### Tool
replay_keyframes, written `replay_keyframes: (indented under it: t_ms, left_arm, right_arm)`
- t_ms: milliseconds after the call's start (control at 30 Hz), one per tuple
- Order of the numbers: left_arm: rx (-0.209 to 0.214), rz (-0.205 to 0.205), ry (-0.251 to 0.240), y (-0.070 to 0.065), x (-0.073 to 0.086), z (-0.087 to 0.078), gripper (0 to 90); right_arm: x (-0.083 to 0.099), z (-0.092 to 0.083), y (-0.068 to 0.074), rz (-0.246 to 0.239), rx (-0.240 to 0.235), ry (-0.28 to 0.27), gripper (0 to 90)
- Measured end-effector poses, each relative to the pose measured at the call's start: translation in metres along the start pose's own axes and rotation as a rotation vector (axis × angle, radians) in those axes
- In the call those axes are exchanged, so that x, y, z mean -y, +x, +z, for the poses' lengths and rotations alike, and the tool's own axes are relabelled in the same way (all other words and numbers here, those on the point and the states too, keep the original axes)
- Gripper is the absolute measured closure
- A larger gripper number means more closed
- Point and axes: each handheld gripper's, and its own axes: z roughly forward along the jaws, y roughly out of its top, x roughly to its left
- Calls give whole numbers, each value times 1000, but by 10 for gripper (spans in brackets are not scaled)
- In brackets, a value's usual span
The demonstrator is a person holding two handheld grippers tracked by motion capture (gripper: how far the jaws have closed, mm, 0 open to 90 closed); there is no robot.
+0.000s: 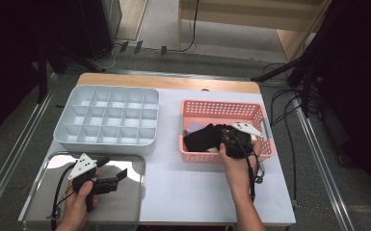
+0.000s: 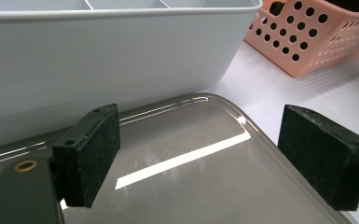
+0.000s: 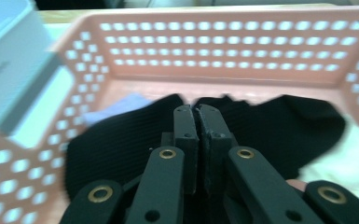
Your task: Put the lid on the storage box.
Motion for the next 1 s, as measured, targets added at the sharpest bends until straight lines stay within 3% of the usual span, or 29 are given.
replay_keyframes:
  t_ms: [167,400,600,667,833,1000]
  left_arm:
    - [-1,1,0,0,0,0,140]
    - [-2,1,0,0,0,0,140]
    - [-3,0,0,0,0,0,140]
    - [-3,2,1,0,0,0,140]
    - [-4,2,-1,0,0,0,140]
    - [-1,1,0,0,0,0,140]
  right_arm:
    - [2,1,-20,18,75,-4,838]
    - [6,1,-36,51,84,-5,720]
    - [6,4,-32,36,47,-16,576]
    - [5,8,-28,29,18,8,543]
    - [3,20,-21,8,37,56,497]
    - [3,28,-19,36,53,84,480]
